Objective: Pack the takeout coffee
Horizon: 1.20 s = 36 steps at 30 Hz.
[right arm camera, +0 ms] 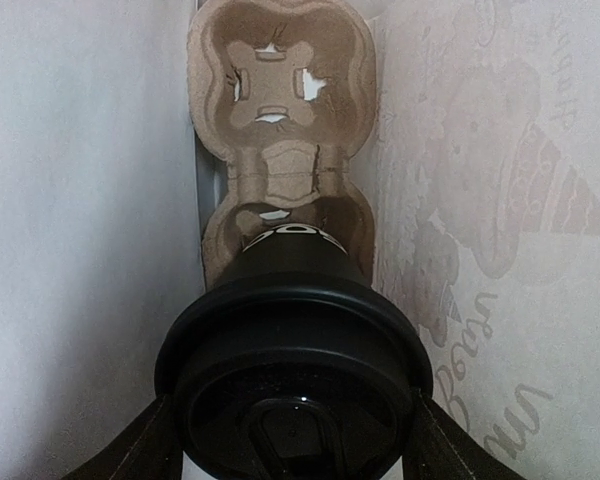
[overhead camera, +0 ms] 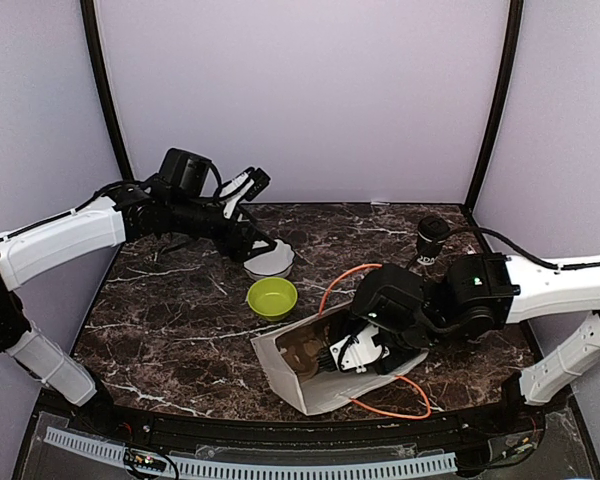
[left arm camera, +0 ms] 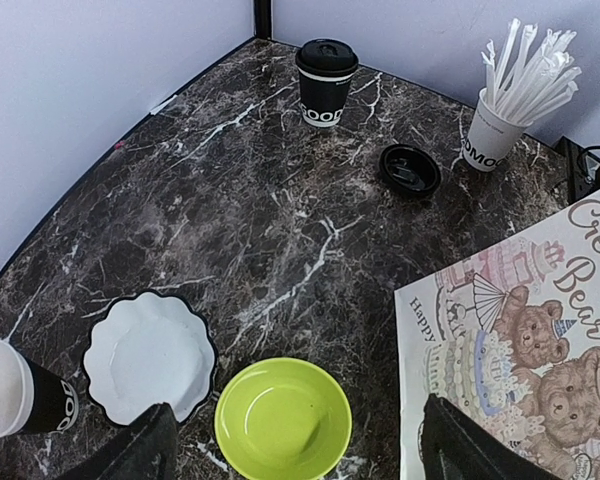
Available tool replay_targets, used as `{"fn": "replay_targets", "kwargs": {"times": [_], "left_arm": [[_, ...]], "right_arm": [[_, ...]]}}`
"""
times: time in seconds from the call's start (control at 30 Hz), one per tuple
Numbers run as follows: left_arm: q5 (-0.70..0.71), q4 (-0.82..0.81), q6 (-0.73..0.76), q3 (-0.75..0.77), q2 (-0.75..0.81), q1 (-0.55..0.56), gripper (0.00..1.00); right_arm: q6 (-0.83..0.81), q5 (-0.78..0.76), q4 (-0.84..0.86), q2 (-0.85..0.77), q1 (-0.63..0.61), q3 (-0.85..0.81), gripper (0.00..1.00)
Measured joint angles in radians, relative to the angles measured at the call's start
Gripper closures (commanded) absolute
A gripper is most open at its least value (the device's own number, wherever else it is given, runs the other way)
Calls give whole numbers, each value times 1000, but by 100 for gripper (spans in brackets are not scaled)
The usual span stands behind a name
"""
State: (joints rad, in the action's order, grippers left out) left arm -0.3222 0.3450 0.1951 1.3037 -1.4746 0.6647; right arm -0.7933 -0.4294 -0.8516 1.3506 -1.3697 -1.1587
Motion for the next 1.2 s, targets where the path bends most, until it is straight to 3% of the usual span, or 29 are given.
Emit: {"fn": "replay_targets", "kwargs": {"times": [0.77, 1.2], "left_arm": [[-29, -9, 0, -23, -5, 0, 14], [-35, -19, 0, -43, -5, 0, 14]], "right_arm": [[-8, 7, 44, 63, 29, 3, 47], [-5, 77, -23, 168, 88, -126, 47]]}}
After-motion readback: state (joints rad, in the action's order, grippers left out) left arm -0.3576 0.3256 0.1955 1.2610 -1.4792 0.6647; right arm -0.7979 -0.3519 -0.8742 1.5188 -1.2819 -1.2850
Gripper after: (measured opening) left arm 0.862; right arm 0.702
